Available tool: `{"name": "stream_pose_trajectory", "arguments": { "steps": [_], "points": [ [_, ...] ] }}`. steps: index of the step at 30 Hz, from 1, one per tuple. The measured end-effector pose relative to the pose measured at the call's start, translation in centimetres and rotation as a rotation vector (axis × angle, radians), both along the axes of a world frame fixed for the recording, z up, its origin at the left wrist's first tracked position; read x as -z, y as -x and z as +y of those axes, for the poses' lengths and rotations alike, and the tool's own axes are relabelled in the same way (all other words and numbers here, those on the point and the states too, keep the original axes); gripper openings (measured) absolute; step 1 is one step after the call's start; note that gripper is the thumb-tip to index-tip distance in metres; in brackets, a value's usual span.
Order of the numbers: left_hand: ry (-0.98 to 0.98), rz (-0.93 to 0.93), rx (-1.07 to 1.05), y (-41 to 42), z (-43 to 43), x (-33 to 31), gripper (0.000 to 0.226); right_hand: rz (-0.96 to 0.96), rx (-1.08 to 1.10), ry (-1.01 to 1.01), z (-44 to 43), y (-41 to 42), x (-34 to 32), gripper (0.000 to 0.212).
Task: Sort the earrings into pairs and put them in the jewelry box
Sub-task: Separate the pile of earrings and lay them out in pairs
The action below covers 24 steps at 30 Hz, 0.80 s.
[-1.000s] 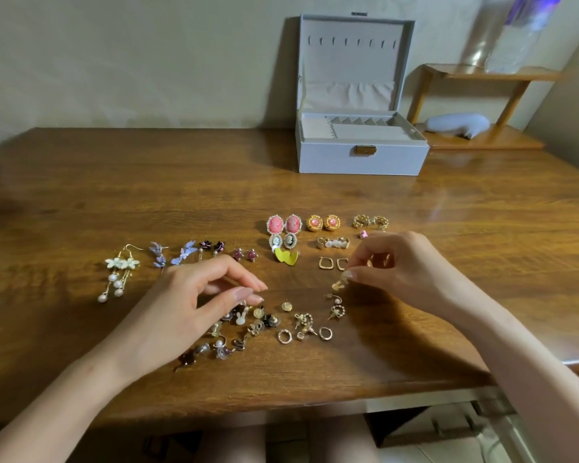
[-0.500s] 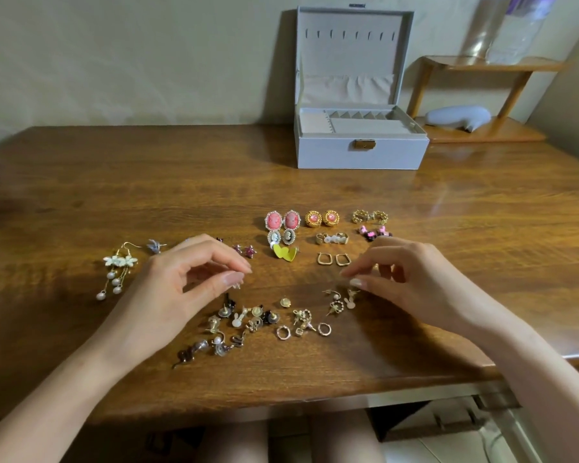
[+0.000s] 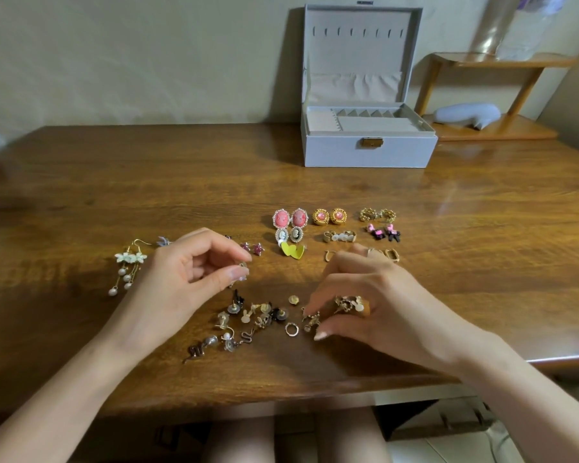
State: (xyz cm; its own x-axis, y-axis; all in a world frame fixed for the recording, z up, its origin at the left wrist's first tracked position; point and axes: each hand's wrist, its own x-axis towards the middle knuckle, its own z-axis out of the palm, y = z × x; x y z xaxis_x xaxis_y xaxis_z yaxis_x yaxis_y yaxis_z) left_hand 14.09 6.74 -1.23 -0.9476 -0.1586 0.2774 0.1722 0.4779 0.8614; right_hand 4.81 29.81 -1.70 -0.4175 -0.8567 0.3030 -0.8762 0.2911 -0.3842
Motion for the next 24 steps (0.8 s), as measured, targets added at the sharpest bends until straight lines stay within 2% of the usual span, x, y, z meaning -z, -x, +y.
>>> {"name": "stream_pose_trajectory", "arguments": {
  "steps": [8,15,19,24],
  "points": [
    [0.019,-0.003,-0.01,-0.1,0.1,-0.1,0.017,-0.022,-0.058,0.038,0.1,0.1,0.0,0.004],
    [0.108,-0.045,0.06,1.3,0.9,-1.3,0.018,-0.267,0.082,0.262,0.4,2.2,-3.1,0.01],
    [0.218,-0.081,0.064,3.1,2.1,-1.1,0.005,-0.381,0.152,0.228,-0.8,2.8,-2.8,0.015],
    [0.366,-0.153,0.064,4.4,3.0,-0.4,0.007,-0.314,0.173,0.114,-2.4,2.4,-1.9,0.009]
  ]
}}
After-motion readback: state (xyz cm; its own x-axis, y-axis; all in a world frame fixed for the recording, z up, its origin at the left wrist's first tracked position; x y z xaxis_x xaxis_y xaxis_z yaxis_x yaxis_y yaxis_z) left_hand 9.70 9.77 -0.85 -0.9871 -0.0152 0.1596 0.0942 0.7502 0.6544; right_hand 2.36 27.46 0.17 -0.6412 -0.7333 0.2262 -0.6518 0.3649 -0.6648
